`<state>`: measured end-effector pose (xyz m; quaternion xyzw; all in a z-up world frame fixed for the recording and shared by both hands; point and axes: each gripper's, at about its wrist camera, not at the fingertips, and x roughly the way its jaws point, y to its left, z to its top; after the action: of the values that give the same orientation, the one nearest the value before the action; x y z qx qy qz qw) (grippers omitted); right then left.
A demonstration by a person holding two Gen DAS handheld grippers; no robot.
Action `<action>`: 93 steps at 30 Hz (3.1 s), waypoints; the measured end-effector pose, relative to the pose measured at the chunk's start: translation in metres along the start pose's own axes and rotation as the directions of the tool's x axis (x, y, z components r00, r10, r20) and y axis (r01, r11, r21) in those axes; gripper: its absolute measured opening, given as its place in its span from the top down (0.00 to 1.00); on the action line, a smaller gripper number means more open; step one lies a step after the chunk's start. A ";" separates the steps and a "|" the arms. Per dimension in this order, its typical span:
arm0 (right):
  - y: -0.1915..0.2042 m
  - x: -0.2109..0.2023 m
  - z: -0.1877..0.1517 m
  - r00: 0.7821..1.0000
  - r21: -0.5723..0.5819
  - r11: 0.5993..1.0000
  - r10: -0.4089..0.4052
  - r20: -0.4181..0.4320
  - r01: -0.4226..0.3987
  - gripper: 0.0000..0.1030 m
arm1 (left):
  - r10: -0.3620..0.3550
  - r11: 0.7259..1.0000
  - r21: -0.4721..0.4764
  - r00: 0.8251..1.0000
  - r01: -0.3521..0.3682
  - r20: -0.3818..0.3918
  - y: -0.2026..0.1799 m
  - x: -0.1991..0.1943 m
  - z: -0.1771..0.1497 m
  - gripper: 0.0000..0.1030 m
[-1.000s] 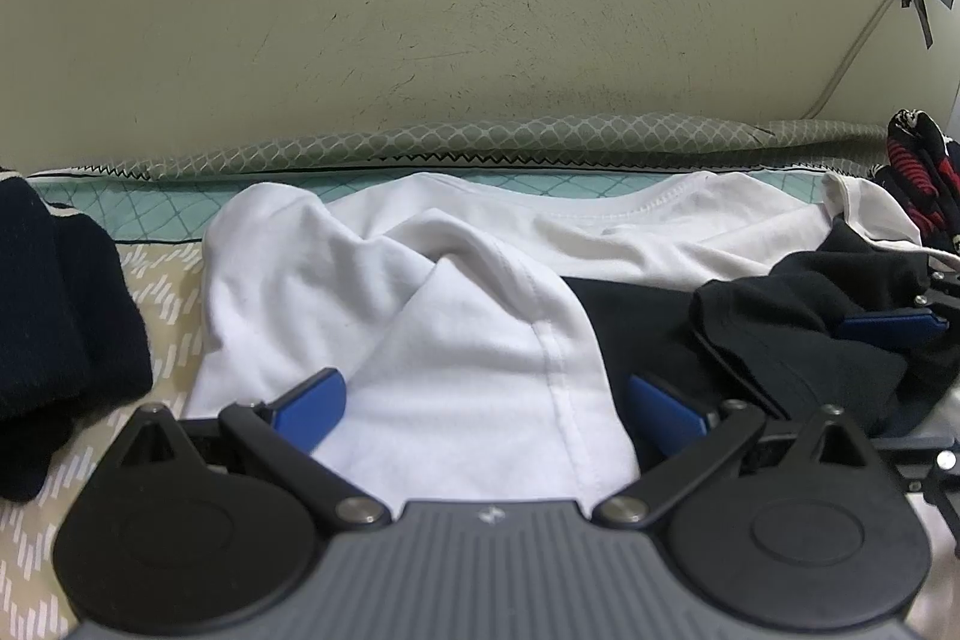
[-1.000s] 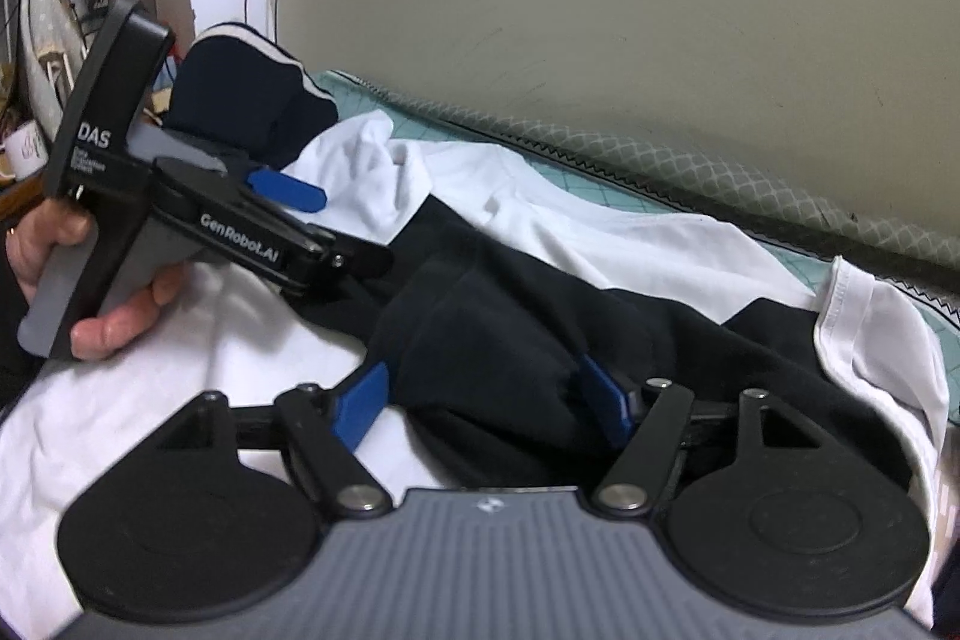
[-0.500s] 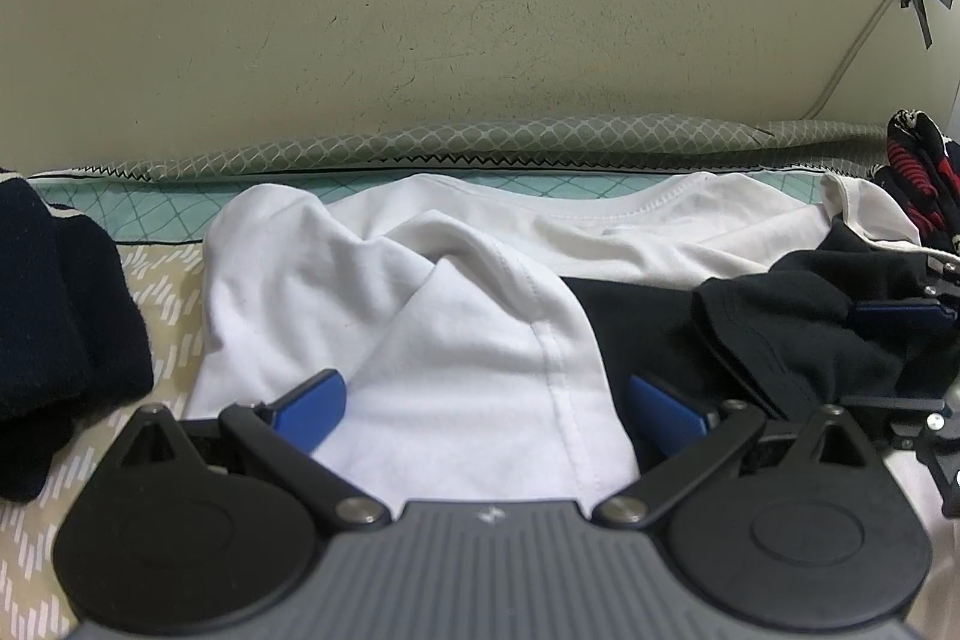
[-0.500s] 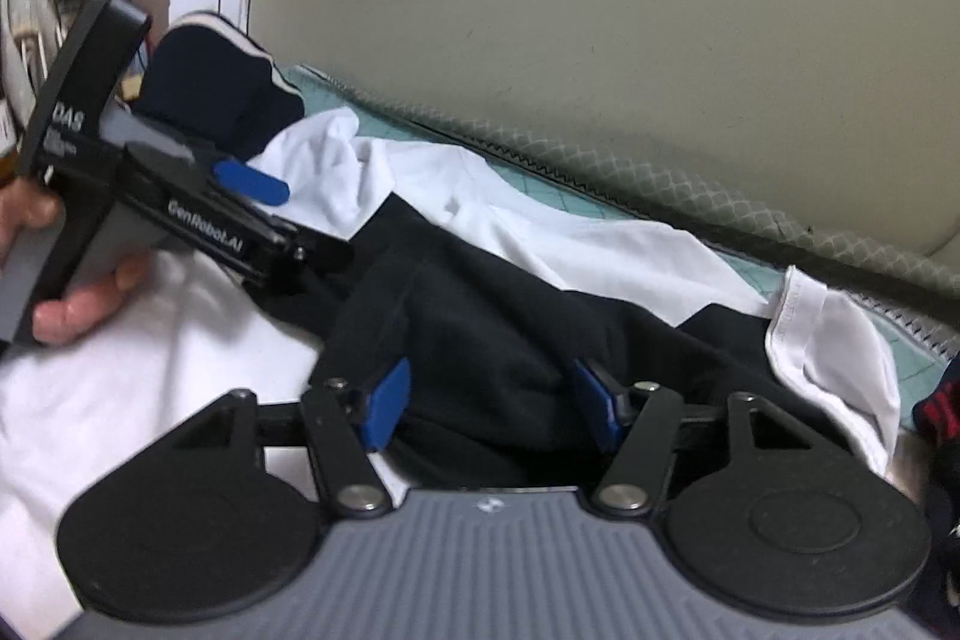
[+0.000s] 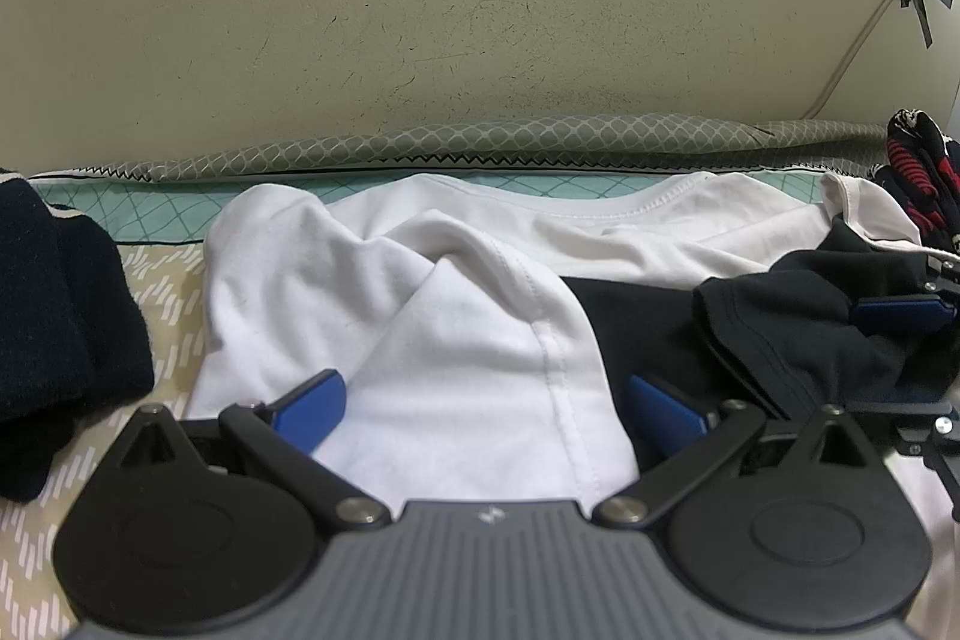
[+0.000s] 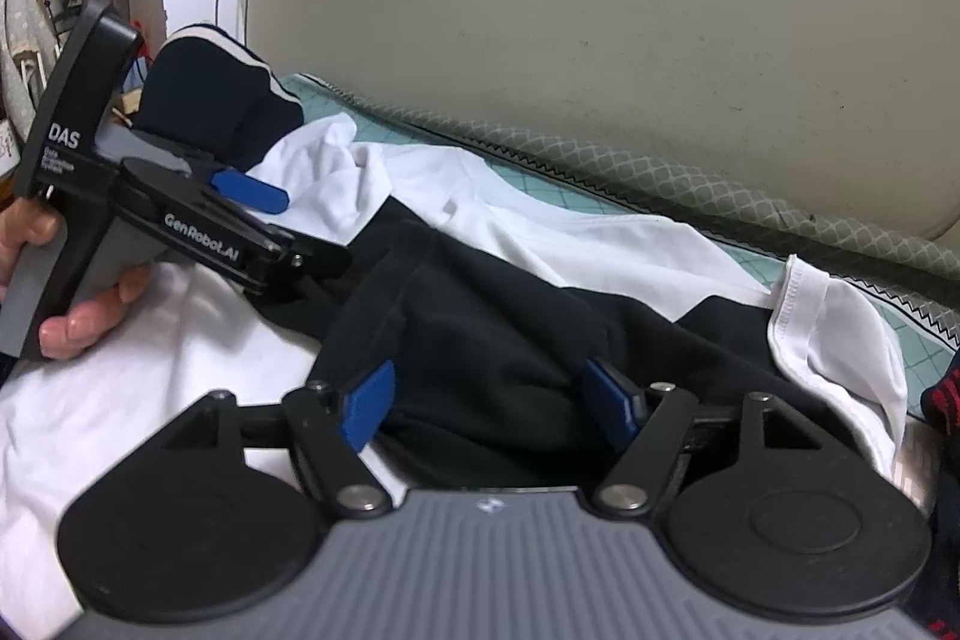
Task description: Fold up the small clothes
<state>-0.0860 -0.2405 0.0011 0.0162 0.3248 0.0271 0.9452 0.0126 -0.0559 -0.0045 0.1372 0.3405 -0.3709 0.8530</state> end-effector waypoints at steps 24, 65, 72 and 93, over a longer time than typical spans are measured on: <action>0.001 0.000 0.000 1.000 0.003 1.000 0.005 -0.005 -0.005 0.33 | 0.004 1.000 0.001 1.000 -0.004 0.003 0.000 0.000 -0.001 0.00; -0.012 -0.003 -0.006 1.000 0.071 0.997 -0.007 -0.002 0.007 0.62 | -0.167 0.980 -0.108 0.986 0.166 -0.001 0.015 -0.014 -0.001 0.55; -0.041 -0.023 0.014 0.996 0.205 0.976 0.058 0.064 -0.070 0.61 | -0.119 0.983 -0.139 0.992 0.122 0.030 0.026 -0.014 -0.003 0.53; -0.032 -0.210 -0.082 0.930 0.376 0.866 0.231 0.285 -0.331 0.50 | 0.162 0.915 -0.388 0.980 -0.106 0.113 0.111 -0.290 -0.161 0.36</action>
<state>-0.3007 -0.2848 0.0641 0.2682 0.2051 0.0932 0.9366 -0.1274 0.2552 0.0736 -0.0348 0.3337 -0.2473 0.9090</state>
